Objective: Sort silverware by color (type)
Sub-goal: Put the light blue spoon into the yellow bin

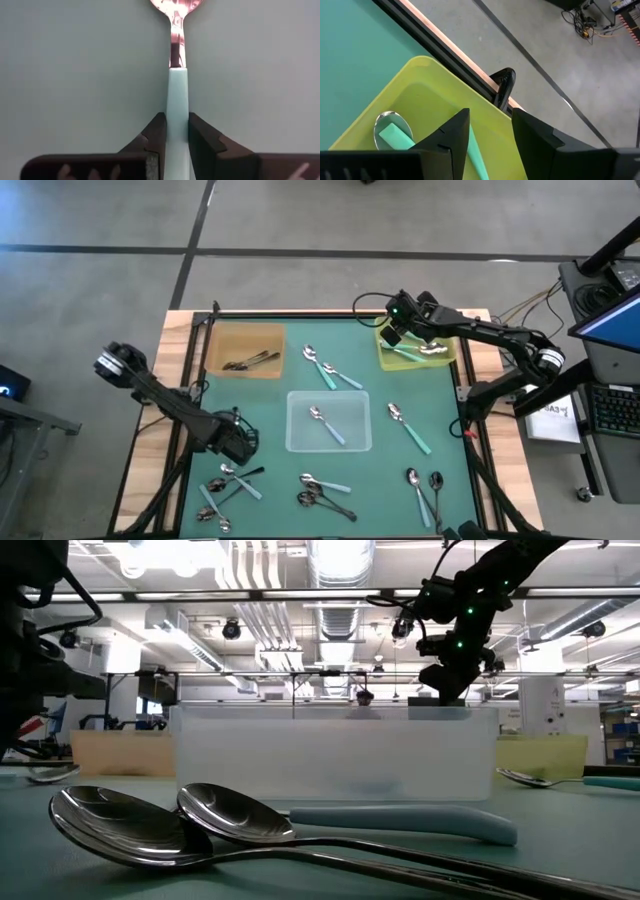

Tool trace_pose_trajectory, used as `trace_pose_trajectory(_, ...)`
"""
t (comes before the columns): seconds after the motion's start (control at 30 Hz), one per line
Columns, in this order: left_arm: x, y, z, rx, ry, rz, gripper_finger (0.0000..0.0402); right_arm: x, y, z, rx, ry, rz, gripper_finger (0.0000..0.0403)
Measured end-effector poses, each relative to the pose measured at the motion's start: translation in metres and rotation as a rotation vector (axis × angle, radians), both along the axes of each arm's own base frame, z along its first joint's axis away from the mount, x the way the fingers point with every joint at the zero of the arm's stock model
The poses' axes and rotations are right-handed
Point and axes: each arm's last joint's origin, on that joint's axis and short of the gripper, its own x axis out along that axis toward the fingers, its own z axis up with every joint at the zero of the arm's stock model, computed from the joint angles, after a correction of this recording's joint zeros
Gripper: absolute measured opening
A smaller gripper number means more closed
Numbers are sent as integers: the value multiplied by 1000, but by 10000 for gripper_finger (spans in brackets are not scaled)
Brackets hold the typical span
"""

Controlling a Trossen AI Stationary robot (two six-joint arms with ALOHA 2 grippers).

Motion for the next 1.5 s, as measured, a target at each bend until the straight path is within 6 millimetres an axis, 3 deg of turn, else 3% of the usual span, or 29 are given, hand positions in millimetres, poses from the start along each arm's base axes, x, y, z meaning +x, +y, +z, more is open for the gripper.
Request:
trace_pose_trajectory(0.27, -6, 16, 39, 215, -324, -12, 38, 2, 2, 0, 74, -68, 68, 127)
trace_pose_trajectory(0.4, -9, 29, 57, 373, -490, -25, 38, 10, 6, 0, 237, -255, 206, 120)
trace_pose_trajectory(0.57, -6, 52, 68, 533, -497, -103, 38, 26, 10, 2, 384, -570, 385, 110)
trace_pose_trajectory(0.7, 10, 75, 74, 697, -472, -181, 38, 39, 18, 1, 432, -743, 443, 107)
trace_pose_trajectory(0.9, 43, 111, 93, 949, -504, -306, 38, 58, 39, 9, 432, -835, 527, 125)
trace_pose_trajectory(1.13, 73, 147, 105, 1037, -642, -375, 38, 75, 64, 21, 441, -951, 600, 165)
trace_pose_trajectory(1.5, 122, 172, 82, 1043, -929, -400, 38, 81, 76, 23, 368, -959, 566, 182)
